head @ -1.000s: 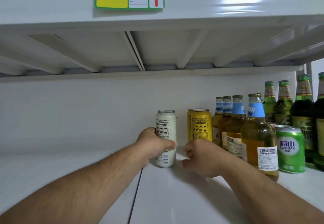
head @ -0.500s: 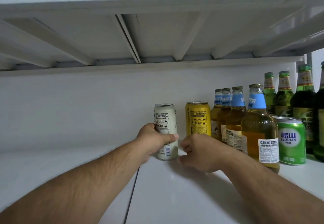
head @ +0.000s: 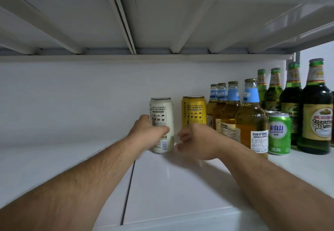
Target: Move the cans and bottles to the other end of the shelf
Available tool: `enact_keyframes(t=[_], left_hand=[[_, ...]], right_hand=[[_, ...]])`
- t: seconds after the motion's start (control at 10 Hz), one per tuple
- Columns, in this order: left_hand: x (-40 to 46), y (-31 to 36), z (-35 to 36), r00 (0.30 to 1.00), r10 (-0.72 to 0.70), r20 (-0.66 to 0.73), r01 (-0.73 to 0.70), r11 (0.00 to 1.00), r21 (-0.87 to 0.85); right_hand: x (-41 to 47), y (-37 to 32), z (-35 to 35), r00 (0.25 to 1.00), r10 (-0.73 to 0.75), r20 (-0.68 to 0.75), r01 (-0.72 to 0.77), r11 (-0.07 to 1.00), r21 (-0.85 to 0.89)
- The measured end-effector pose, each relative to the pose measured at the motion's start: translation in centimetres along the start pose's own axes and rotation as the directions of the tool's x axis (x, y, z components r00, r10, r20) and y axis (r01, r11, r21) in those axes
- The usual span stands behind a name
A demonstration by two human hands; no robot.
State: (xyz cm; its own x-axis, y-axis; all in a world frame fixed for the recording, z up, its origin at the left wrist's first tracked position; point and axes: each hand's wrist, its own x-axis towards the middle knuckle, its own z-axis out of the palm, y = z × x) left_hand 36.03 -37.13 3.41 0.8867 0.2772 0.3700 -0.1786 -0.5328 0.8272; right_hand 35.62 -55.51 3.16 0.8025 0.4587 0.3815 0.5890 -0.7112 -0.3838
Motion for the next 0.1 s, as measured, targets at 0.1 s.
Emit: enact_keyframes(t=[0.1], left_hand=[[-1.00,0.88,-1.07,0.996,0.029,-0.084,-0.018,0.991,0.132]], right_hand=[[0.06,-0.17,0.16,1.000,-0.013,-0.016,0.013,1.000,-0.015]])
